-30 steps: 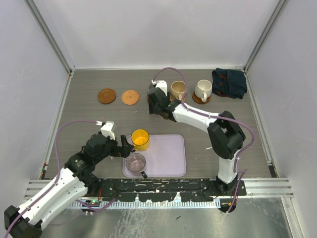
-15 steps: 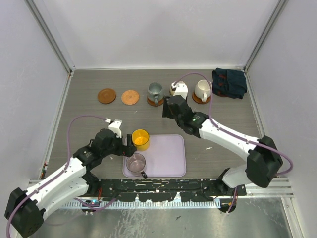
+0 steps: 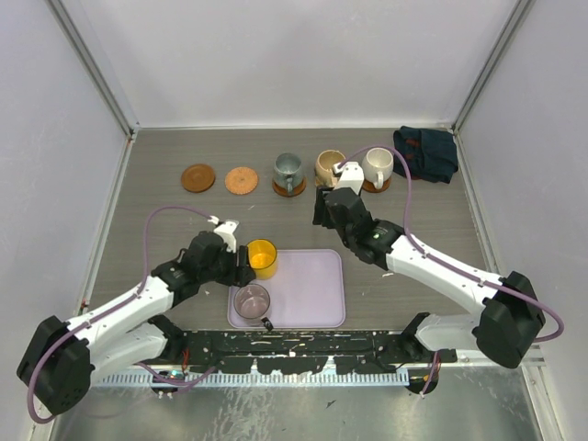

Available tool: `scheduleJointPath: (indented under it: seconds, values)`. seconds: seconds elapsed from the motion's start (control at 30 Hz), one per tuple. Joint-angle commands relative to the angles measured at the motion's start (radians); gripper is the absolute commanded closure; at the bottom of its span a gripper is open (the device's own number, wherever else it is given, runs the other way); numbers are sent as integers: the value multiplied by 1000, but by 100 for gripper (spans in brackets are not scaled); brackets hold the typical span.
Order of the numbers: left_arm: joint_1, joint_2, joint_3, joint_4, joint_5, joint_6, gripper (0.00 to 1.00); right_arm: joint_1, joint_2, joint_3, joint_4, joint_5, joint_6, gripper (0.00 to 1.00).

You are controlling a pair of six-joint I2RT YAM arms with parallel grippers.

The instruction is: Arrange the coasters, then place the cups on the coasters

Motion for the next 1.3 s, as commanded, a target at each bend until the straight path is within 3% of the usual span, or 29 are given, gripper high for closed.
scheduleJointPath:
  seconds: [0.0,0.1,0.33,0.87,1.03,1.27]
  values:
    - [-2,31,54,88,37,3,51,0,-43,-8,42,21,19,39]
    - [-8,55,57,95,46,3,70,-1,-45,-18,49,16,24,39]
    - [-23,87,59,131,30,-6,100,0,-45,-42,62,-7,33,40]
    - [-44,2,232,106,-216,131,100,-1,-96,-158,87,-13,39,49]
    - [-29,104,350,117,-328,219,100,-1,-136,-210,86,7,43,51]
    - [88,330,503,179,-325,229,100,-1,-194,-245,84,25,40,54]
